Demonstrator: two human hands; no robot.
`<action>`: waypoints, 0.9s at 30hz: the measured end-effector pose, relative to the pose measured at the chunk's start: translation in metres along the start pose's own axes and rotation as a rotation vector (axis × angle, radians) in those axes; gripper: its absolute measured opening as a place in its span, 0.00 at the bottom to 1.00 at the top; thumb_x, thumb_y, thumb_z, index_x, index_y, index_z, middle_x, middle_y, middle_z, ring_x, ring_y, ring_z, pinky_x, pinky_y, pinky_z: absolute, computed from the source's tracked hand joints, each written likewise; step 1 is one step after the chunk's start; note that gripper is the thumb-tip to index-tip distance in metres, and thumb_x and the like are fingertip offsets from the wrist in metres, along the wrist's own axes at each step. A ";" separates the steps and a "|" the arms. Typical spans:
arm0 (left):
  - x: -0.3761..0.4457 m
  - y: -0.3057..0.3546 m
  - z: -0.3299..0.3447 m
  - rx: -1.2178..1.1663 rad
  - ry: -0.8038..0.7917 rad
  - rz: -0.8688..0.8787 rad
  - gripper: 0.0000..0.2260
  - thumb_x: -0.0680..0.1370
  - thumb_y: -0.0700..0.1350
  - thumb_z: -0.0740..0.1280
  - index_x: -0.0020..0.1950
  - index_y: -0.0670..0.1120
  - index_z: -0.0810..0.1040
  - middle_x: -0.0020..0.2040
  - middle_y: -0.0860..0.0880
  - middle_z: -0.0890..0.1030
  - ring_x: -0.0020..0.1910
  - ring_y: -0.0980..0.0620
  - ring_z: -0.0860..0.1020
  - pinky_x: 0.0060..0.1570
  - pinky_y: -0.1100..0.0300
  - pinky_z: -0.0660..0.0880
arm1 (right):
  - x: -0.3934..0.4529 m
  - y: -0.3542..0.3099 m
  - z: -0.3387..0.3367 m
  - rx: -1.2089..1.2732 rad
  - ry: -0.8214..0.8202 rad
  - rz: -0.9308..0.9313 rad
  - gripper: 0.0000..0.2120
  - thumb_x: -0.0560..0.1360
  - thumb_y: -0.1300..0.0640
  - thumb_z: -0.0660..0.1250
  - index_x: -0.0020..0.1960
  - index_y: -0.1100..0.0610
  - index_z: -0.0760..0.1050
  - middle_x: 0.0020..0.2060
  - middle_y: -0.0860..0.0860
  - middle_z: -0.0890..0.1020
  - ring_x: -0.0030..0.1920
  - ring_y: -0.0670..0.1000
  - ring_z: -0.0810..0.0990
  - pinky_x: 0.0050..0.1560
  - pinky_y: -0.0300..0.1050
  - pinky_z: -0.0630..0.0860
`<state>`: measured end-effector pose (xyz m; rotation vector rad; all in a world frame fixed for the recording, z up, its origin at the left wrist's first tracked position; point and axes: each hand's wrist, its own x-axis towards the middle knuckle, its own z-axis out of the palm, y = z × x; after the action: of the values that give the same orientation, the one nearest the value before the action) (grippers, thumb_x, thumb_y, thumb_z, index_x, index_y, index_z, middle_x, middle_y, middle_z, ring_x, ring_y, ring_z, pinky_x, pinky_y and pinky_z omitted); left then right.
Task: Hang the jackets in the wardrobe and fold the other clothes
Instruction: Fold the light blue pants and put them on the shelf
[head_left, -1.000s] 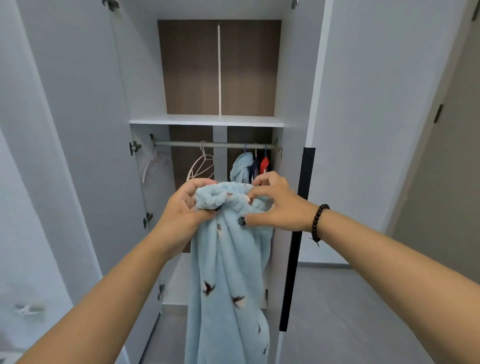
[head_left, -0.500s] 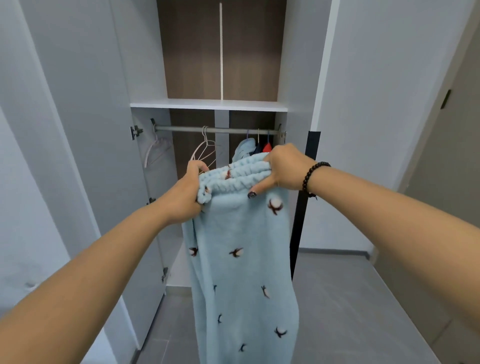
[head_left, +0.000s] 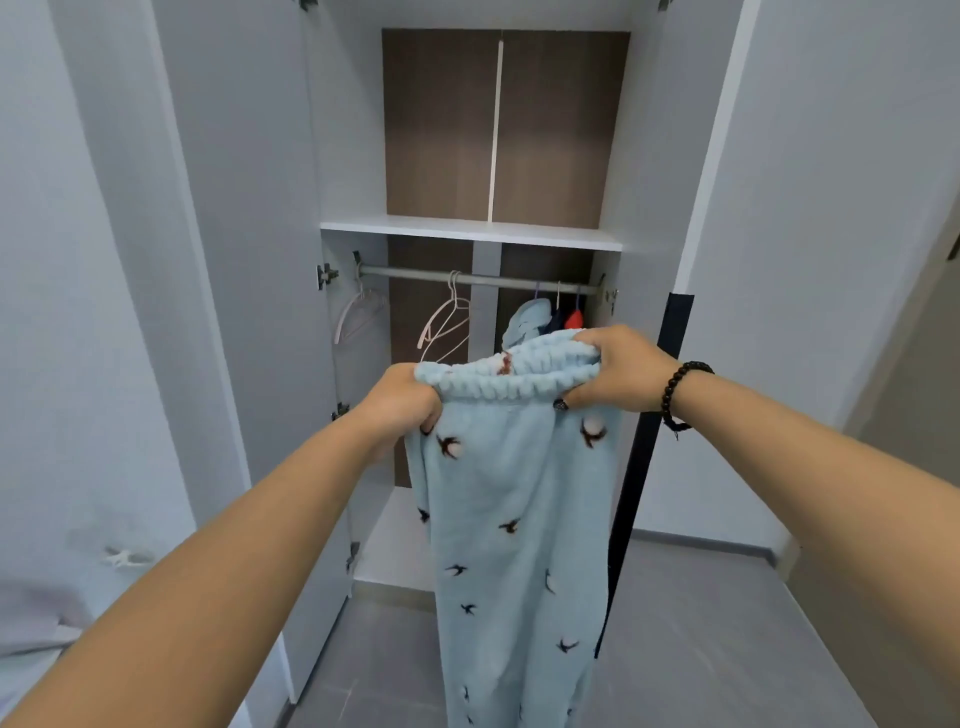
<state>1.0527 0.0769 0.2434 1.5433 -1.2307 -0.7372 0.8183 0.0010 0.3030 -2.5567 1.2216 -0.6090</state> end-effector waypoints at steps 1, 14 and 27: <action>-0.002 0.003 0.001 -0.056 0.018 0.000 0.18 0.51 0.34 0.58 0.31 0.50 0.81 0.32 0.51 0.74 0.37 0.49 0.69 0.30 0.63 0.64 | 0.002 0.002 0.000 0.004 0.044 -0.002 0.15 0.65 0.59 0.77 0.47 0.63 0.77 0.46 0.61 0.82 0.45 0.59 0.81 0.44 0.51 0.79; -0.021 0.010 0.022 -0.414 0.195 0.067 0.20 0.61 0.26 0.58 0.38 0.46 0.81 0.34 0.51 0.81 0.36 0.54 0.77 0.28 0.65 0.71 | 0.015 -0.028 0.055 0.831 -0.119 0.665 0.18 0.76 0.48 0.66 0.56 0.62 0.72 0.45 0.57 0.80 0.33 0.54 0.84 0.27 0.43 0.77; -0.049 -0.046 -0.018 -0.185 0.220 0.221 0.15 0.71 0.28 0.64 0.40 0.49 0.79 0.38 0.50 0.84 0.39 0.54 0.83 0.37 0.61 0.79 | 0.061 -0.100 0.124 1.114 -0.453 0.705 0.08 0.72 0.59 0.65 0.50 0.60 0.74 0.40 0.56 0.81 0.42 0.53 0.81 0.55 0.49 0.78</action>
<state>1.0699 0.1293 0.2004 1.2763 -1.1143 -0.5065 0.9787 0.0197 0.2484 -1.1532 1.0541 -0.3398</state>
